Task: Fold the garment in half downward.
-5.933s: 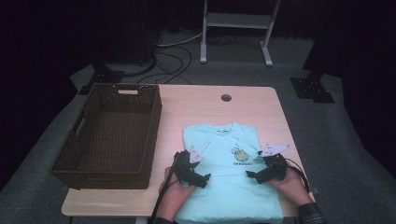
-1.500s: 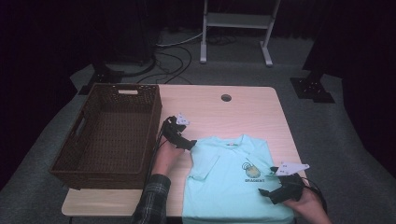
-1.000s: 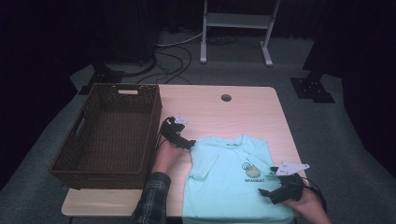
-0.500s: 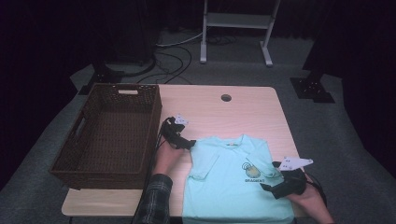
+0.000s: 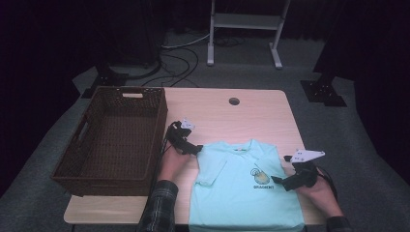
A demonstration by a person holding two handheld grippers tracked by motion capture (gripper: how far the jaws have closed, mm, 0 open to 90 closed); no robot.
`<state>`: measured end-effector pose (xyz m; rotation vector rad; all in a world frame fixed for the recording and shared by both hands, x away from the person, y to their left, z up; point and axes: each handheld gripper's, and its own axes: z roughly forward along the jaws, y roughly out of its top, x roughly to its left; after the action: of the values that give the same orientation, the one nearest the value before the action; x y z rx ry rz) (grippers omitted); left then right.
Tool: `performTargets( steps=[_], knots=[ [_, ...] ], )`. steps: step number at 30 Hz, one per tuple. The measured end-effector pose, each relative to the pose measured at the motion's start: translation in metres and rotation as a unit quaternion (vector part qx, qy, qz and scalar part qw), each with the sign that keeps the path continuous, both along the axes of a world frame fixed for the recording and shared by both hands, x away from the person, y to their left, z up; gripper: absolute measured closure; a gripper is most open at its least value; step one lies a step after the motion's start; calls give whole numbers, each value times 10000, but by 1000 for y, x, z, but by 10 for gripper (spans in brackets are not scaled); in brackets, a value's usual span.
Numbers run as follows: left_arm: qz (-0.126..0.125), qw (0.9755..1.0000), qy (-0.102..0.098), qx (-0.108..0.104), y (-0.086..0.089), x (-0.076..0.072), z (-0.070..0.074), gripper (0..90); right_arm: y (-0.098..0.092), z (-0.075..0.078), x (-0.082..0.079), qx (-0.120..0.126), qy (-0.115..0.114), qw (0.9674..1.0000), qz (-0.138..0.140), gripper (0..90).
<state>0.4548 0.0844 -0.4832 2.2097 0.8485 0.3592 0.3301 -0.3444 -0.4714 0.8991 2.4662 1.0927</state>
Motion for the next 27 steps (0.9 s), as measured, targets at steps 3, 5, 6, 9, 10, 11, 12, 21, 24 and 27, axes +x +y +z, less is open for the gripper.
performTargets(
  steps=[3,5,6,9,10,11,12,21,24,27],
  knots=[
    [1,10000,0,-1,0,0,0,0,-3,-1,8,-10,1,10000,-39,0],
    [0,10000,-1,-1,0,0,0,0,-5,0,13,12,5,10000,-75,0],
    [0,10000,-1,-1,0,0,0,0,-6,0,15,17,-14,10000,-86,0],
    [-1,10000,-1,0,0,0,0,0,-8,3,22,53,-64,9999,-135,0],
    [-1,10000,-1,-1,0,0,0,0,-9,4,24,56,-80,9999,-138,0],
    [-1,10000,-2,-1,0,0,0,0,-9,5,27,72,-100,9998,-145,0],
    [-1,10000,-1,-1,0,0,0,0,-10,5,30,89,-110,9997,-176,0],
    [-2,10000,-3,0,0,0,0,0,-14,4,58,102,-165,9994,-277,84],
    [0,10000,-2,-1,0,0,0,0,-17,2,67,134,-116,9993,-315,136],
    [0,10000,-2,-1,0,0,0,0,-18,0,73,124,-131,9993,-333,182]
  ],
)
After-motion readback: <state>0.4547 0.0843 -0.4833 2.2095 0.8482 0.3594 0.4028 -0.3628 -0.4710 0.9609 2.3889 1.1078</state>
